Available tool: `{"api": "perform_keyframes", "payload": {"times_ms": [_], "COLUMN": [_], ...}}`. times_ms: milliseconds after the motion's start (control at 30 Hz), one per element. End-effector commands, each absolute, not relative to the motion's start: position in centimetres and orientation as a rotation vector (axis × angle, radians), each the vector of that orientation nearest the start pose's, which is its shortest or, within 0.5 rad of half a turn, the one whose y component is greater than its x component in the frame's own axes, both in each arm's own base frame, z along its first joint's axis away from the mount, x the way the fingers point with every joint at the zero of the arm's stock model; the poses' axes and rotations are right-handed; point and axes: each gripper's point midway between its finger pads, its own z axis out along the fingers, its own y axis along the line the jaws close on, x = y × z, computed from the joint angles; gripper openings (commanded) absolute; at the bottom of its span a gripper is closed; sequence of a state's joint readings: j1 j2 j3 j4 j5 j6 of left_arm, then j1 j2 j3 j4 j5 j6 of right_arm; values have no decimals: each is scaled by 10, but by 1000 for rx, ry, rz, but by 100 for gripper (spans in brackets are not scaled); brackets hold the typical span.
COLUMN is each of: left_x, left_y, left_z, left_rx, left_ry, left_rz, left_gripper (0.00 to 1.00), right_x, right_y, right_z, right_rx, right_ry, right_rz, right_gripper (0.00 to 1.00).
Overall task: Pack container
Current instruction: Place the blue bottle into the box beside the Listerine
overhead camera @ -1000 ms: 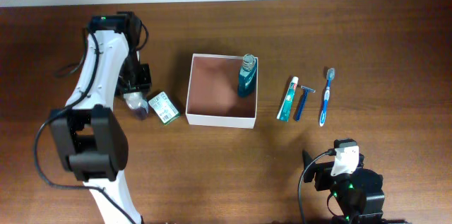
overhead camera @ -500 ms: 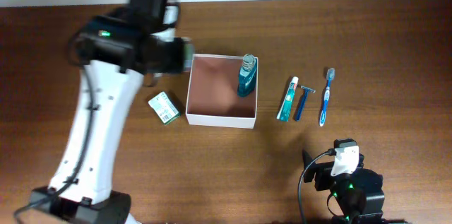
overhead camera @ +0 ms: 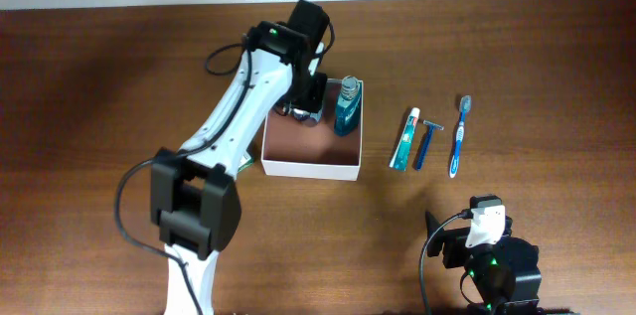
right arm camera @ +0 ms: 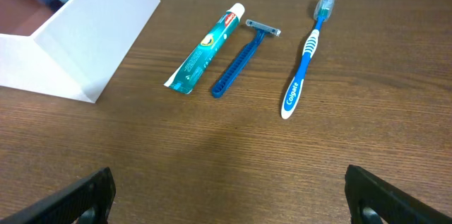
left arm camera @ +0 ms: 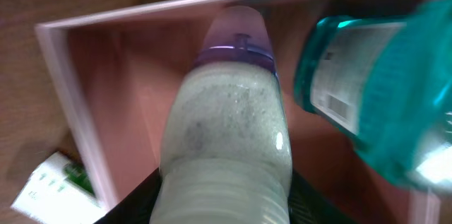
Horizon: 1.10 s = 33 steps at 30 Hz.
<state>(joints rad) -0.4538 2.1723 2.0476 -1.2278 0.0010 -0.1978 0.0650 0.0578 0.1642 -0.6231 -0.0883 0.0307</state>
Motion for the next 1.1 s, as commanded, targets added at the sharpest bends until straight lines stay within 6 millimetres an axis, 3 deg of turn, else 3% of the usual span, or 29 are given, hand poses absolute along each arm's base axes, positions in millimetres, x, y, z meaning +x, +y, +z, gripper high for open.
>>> {"api": "perform_keyframes", "payload": {"times_ms": [0, 67, 133, 200, 300, 333, 467, 667, 900, 1067], "left_x": [430, 433, 434, 434, 430, 429, 424, 420, 419, 406], "left_y": [-219, -224, -230, -232, -230, -227, -214, -174, -107, -55], "left_z": [124, 120, 121, 121, 125, 127, 142, 191, 249, 256], "left_rx": [414, 422, 429, 434, 435, 430, 401, 289, 117, -48], "left_ry": [2872, 2863, 2851, 2850, 2864, 2873, 2907, 2934, 2868, 2886], "left_rz": [-140, -150, -173, -189, -182, -179, -162, -140, -88, -60], "left_gripper": [24, 45, 72, 82, 87, 93, 94, 93, 92, 92], "right_x": [206, 206, 206, 206, 206, 206, 206, 206, 206, 206], "right_y": [28, 28, 28, 28, 28, 28, 28, 28, 28, 28], "right_z": [92, 92, 92, 92, 92, 92, 92, 92, 92, 92], "right_rx": [-72, -72, -72, -72, -72, -72, -72, -72, -72, -72], "right_ry": [2085, 2085, 2085, 2085, 2085, 2085, 2085, 2085, 2085, 2085], "right_rz": [158, 158, 158, 158, 158, 158, 158, 158, 158, 158], "right_gripper": [99, 99, 99, 99, 99, 99, 99, 99, 99, 99]}}
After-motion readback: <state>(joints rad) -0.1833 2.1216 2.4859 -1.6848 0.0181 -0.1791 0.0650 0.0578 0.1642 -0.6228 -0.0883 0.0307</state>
